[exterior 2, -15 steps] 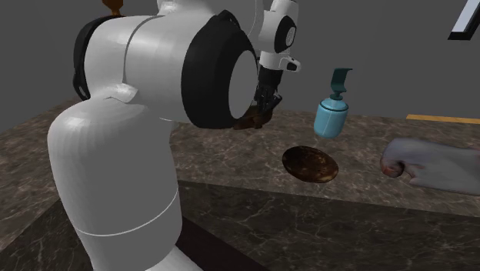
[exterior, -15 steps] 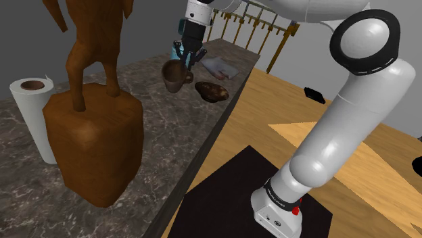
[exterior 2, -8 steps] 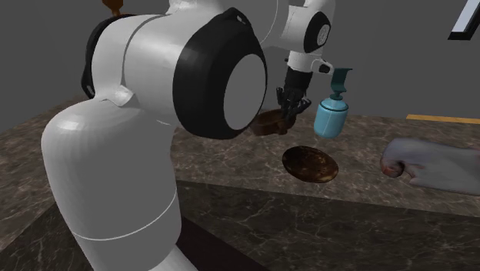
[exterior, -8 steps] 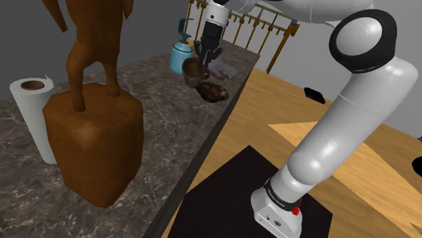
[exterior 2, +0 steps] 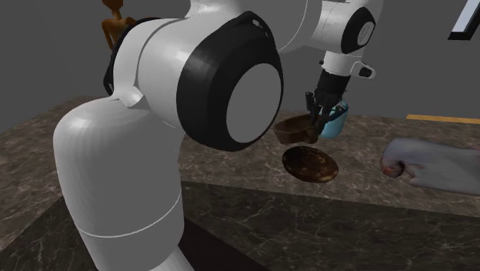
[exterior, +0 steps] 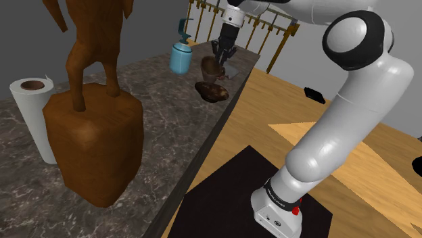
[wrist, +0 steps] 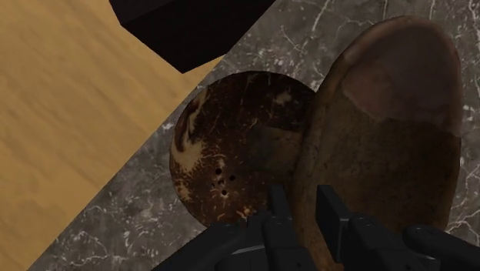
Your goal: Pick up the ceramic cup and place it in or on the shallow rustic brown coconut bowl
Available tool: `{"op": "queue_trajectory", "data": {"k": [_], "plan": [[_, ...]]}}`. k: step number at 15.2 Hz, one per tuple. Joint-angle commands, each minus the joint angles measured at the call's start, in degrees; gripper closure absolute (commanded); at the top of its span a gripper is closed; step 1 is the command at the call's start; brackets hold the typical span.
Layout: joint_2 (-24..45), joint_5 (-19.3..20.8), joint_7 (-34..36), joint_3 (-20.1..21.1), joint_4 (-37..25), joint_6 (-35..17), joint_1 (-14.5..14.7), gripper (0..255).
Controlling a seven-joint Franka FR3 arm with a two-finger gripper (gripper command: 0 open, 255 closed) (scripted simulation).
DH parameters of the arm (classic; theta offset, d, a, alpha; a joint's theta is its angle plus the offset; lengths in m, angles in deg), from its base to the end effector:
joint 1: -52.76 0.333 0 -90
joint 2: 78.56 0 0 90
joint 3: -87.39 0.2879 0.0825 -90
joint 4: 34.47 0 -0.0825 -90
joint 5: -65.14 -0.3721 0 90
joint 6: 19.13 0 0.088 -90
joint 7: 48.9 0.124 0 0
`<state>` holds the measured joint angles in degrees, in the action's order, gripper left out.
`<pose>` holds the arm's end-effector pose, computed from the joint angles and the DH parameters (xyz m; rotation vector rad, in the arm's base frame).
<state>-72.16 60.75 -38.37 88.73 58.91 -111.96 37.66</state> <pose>0.5530 -0.1265 0.4947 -2.9829 0.6551 0.1820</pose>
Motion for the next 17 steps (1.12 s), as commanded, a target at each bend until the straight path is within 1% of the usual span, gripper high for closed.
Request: {"op": "queue_trajectory", "data": {"k": [1, 3, 17], "plan": [[1.3, 0.2, -2.6, -1.2, -2.6, 1.4, -1.5, 255], [2.2, 0.3, -4.3, -2.0, -4.0, 2.1, -2.5, 255], [2.5, 0.2, -5.0, -1.9, 6.4, -8.6, -2.4, 255]]}}
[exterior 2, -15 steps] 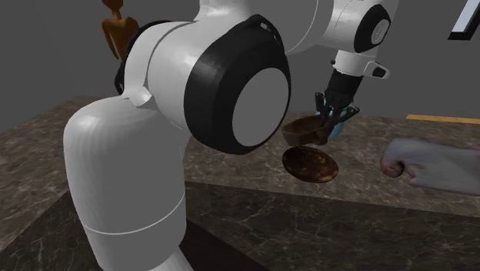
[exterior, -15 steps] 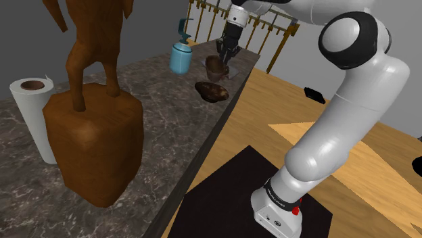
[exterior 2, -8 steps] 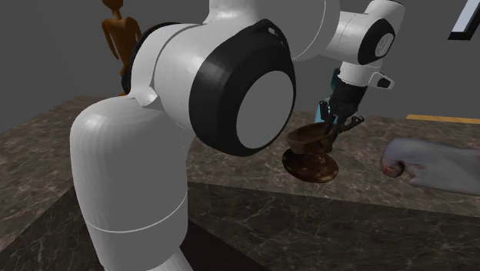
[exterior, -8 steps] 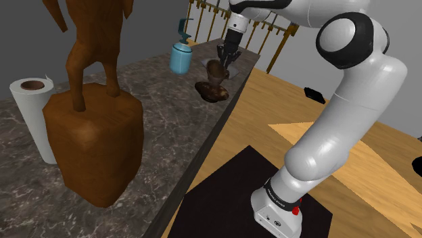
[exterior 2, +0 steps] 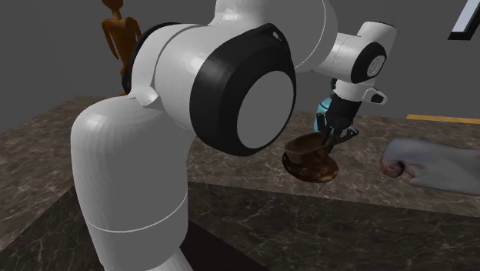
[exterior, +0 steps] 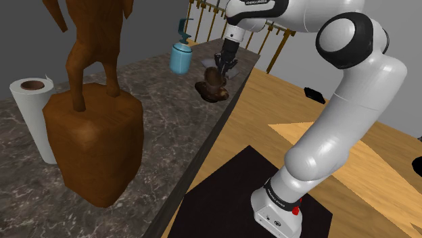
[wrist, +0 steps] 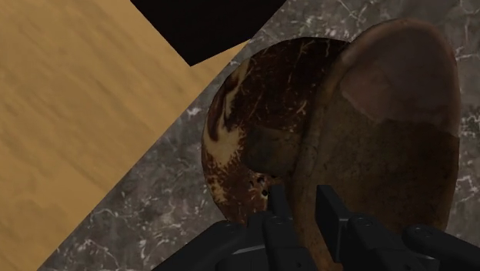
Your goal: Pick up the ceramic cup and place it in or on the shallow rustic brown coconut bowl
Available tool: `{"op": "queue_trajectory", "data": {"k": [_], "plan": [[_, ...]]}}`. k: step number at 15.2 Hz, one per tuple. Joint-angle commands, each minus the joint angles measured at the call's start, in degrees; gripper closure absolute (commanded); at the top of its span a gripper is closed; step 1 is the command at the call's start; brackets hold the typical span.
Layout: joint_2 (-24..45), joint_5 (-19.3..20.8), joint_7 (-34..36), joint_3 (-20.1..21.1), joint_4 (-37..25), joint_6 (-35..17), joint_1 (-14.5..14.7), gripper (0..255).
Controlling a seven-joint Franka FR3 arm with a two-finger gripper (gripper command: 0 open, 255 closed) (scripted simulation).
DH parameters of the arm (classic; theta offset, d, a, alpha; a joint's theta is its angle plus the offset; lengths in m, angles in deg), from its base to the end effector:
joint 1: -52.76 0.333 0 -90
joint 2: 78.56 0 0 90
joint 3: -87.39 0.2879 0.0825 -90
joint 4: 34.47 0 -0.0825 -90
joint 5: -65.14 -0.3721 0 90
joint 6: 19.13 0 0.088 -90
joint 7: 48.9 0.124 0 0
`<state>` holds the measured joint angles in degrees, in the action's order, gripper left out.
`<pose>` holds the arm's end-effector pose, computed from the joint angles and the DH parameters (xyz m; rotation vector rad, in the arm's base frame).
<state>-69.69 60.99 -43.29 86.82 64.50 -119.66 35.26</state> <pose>0.5510 -0.1715 0.4353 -2.9834 0.6532 0.1825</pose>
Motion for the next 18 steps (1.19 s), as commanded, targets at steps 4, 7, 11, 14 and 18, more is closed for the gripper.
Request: {"op": "queue_trajectory", "data": {"k": [4, 7, 11, 14, 18], "plan": [[0.6, -0.1, -0.3, 0.0, 3.2, -3.8, 0.0, 255], [0.7, -0.1, -0.3, 0.0, 3.6, -4.4, 0.0, 255], [0.7, -0.1, -0.3, 0.0, 3.6, -4.4, 0.0, 255], [0.5, -0.1, -0.3, 0.0, 3.9, -4.5, 0.0, 0], [0.7, -0.1, -0.3, 0.0, 3.6, -4.4, 0.0, 0]]}}
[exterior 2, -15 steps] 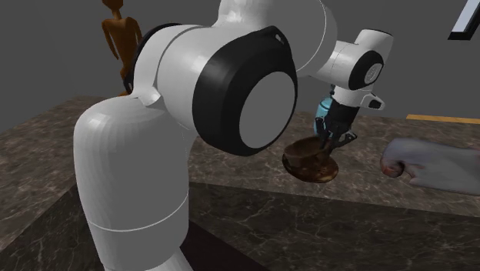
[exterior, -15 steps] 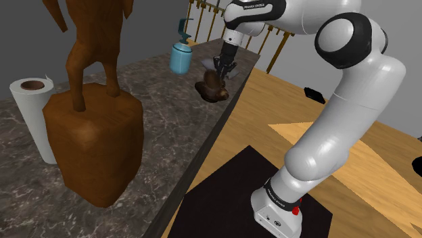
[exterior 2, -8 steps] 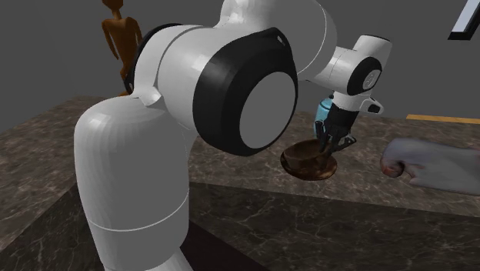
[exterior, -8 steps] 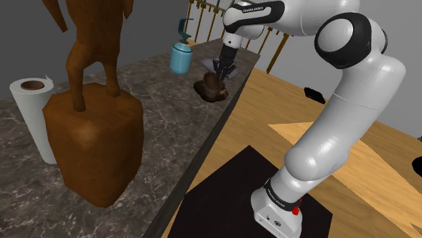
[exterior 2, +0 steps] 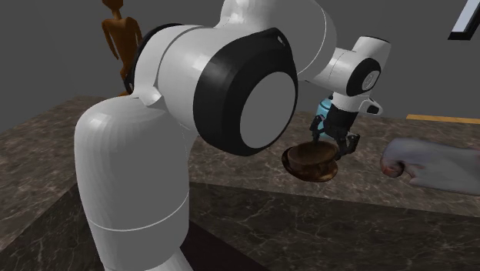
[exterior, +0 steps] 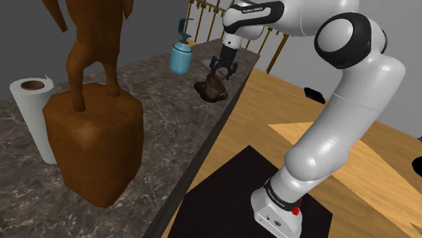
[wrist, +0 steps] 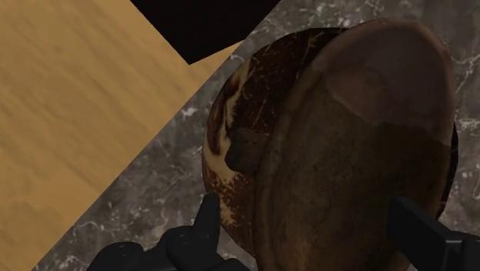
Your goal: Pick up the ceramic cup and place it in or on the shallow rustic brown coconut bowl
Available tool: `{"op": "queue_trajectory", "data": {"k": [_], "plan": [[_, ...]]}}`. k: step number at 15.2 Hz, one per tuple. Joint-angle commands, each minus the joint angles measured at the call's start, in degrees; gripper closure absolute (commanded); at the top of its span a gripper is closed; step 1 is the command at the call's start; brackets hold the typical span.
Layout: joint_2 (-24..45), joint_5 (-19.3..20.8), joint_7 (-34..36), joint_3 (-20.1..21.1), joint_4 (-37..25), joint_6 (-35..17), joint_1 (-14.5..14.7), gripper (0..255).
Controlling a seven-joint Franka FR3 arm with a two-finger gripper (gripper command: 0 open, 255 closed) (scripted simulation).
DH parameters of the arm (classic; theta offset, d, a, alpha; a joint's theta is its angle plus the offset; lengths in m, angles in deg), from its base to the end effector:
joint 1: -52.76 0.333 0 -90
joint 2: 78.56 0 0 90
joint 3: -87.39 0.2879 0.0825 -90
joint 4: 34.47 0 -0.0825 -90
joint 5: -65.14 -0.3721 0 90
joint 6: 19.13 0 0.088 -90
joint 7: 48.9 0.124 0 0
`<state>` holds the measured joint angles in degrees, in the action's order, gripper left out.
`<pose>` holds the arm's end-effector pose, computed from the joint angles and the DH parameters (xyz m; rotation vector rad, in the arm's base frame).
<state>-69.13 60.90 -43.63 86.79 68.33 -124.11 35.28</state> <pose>0.5498 -0.1717 0.4052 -2.9835 0.6533 0.1805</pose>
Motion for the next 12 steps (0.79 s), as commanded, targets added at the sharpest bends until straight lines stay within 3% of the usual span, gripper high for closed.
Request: {"op": "queue_trajectory", "data": {"k": [1, 4, 12], "plan": [[0.1, 0.0, 0.1, 0.0, -2.0, 2.0, 0.0, 0], [0.3, 0.1, 0.2, -0.2, -7.6, 7.4, -0.2, 0], [0.3, 0.1, 0.2, -0.2, -7.6, 7.4, -0.2, 0]]}}
